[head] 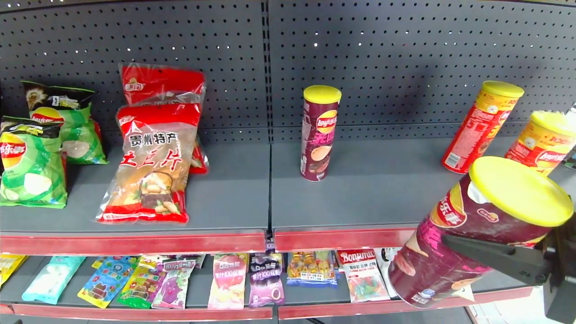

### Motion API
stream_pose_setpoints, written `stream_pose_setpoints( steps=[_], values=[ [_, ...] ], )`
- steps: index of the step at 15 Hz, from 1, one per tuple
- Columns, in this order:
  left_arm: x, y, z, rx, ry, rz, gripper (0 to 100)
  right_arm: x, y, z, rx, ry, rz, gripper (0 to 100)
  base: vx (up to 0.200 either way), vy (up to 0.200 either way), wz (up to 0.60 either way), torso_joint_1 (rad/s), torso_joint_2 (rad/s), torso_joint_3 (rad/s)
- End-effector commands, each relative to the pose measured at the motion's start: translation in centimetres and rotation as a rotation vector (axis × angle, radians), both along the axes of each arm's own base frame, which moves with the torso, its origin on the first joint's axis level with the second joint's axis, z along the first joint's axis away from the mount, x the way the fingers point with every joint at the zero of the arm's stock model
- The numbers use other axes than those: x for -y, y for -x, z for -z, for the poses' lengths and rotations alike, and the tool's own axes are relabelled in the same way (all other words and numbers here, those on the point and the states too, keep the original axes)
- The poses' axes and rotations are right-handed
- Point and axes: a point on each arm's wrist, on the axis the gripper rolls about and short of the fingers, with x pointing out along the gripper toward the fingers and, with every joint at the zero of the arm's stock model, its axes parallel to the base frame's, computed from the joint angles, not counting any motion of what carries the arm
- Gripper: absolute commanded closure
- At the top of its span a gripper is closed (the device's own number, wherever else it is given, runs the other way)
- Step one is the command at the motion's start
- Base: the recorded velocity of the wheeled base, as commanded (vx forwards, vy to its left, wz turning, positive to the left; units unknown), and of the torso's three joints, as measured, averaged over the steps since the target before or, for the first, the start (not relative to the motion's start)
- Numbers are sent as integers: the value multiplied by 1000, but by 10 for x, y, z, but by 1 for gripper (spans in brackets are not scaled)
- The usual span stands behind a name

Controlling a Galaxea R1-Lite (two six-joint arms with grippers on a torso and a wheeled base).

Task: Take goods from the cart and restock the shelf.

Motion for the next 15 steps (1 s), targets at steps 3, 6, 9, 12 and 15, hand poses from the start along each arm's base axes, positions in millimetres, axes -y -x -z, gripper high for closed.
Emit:
stream_pose_setpoints(
  steps=[3, 6, 9, 12, 15],
  values=[
    [0, 1, 0, 9, -2, 9, 0, -1, -2, 1, -6, 4, 0, 100, 133, 0, 0, 0, 0, 0],
    [1, 2, -1, 12, -21, 58, 0, 0, 0, 1, -5, 2, -6, 100, 0, 0, 0, 0, 0, 0],
    [5, -9, -9, -28, -13, 171, 0, -1, 4, -1, 5, -5, -30, 100, 0, 0, 0, 0, 0, 0],
    [17, -50, -41, -97, 20, 338, 0, 3, 16, 2, 19, -18, -51, 100, 0, 0, 0, 0, 0, 0],
    [34, -111, -60, -138, 42, 470, 0, 7, 18, -3, 34, -32, -31, 100, 0, 0, 0, 0, 0, 0]
  ],
)
